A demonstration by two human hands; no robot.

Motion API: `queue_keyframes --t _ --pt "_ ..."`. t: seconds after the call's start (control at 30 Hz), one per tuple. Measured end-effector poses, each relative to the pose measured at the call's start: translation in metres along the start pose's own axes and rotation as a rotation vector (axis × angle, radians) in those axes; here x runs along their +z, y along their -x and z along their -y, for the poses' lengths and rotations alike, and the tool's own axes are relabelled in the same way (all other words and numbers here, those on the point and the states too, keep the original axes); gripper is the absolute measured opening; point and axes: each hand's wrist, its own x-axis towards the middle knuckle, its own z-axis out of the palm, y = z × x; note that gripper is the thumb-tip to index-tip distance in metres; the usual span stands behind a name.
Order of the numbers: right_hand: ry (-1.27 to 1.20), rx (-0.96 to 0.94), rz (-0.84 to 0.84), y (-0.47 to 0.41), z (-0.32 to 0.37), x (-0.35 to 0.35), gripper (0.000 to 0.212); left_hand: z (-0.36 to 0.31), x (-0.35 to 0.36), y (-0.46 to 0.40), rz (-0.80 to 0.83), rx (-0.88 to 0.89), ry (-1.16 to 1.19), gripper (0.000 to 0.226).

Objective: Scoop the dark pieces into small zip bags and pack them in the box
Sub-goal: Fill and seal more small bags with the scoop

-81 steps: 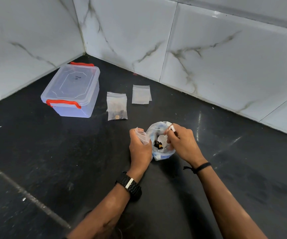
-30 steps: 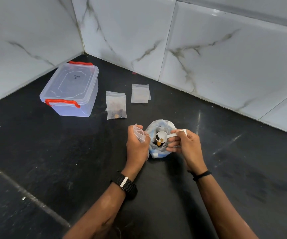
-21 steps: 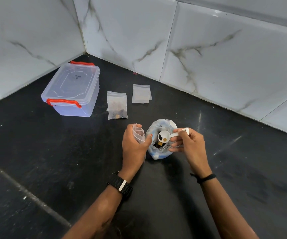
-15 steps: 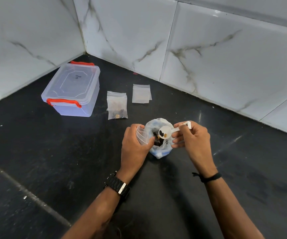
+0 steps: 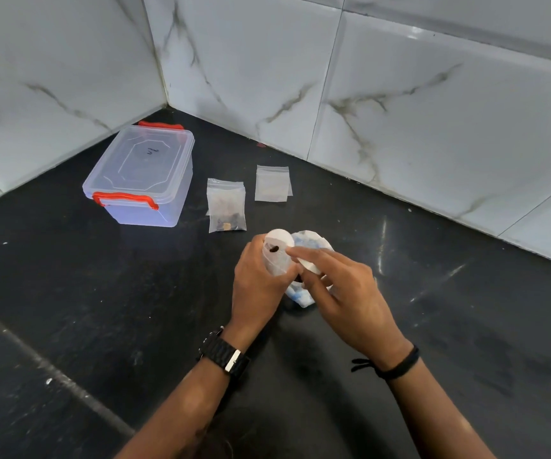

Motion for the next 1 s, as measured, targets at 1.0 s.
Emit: queue_keyframes --t 1.0 --pt "0.371 0.332 0.274 0.016 -0.039 0.027 0.044 -0.021 -0.032 -0.005 -0.026 -0.035 0.515 0.017"
